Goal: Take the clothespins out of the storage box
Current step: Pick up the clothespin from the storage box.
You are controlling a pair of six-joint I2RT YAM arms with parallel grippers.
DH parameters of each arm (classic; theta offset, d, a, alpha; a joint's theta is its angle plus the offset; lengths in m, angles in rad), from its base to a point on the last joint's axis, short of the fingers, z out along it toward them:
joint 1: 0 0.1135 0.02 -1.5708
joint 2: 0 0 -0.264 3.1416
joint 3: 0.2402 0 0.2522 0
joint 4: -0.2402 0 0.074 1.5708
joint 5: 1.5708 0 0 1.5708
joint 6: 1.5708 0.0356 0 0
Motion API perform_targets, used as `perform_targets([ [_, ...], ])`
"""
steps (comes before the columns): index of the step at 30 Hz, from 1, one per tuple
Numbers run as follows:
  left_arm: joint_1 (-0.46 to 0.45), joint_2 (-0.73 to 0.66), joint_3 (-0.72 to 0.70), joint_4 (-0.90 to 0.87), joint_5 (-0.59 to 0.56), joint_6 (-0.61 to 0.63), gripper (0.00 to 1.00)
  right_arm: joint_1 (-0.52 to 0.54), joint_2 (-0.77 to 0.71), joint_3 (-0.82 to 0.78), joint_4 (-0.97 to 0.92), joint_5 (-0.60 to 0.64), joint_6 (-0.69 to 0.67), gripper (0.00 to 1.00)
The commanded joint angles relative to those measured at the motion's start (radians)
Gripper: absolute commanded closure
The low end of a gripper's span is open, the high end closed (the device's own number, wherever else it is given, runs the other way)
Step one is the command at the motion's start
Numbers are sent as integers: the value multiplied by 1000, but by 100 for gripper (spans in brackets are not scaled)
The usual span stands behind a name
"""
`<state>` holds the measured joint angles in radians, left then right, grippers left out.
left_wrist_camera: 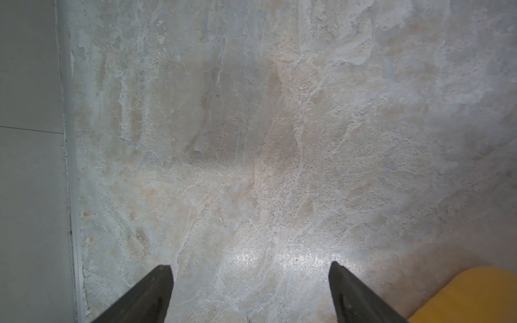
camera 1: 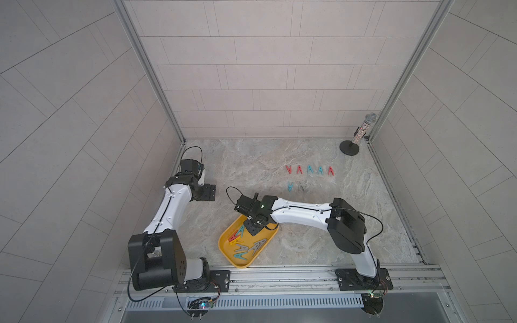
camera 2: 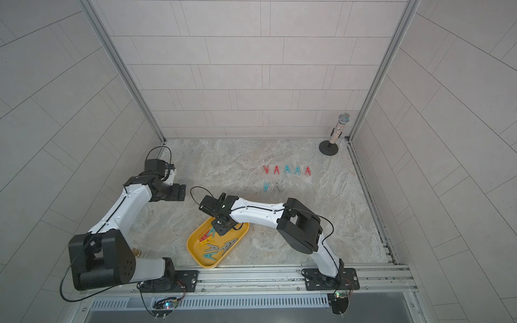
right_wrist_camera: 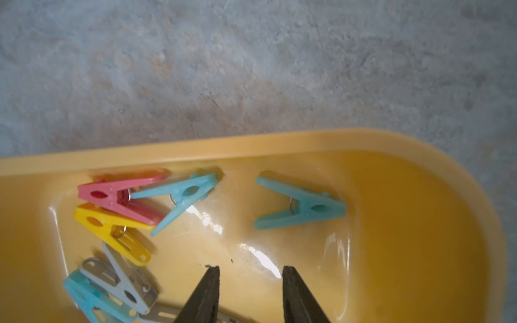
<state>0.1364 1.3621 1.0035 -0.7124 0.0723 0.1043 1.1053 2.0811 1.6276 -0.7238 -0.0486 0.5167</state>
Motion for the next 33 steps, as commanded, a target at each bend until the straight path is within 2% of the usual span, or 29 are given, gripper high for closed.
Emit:
perform_targets([
  [1,13,7,7,7,-39,-21,5,-1,12,30,-29,43,83,57],
  [10,24,-8,1,13,-32,-18,4,-48,40,31,7,5,156,58],
  [23,26,-27,-2,13,-10,-11,4,-55,75,32,9,-4,171,60],
  [33,26,-35,-5,16,-5,-8,5,-59,77,19,5,7,175,67],
])
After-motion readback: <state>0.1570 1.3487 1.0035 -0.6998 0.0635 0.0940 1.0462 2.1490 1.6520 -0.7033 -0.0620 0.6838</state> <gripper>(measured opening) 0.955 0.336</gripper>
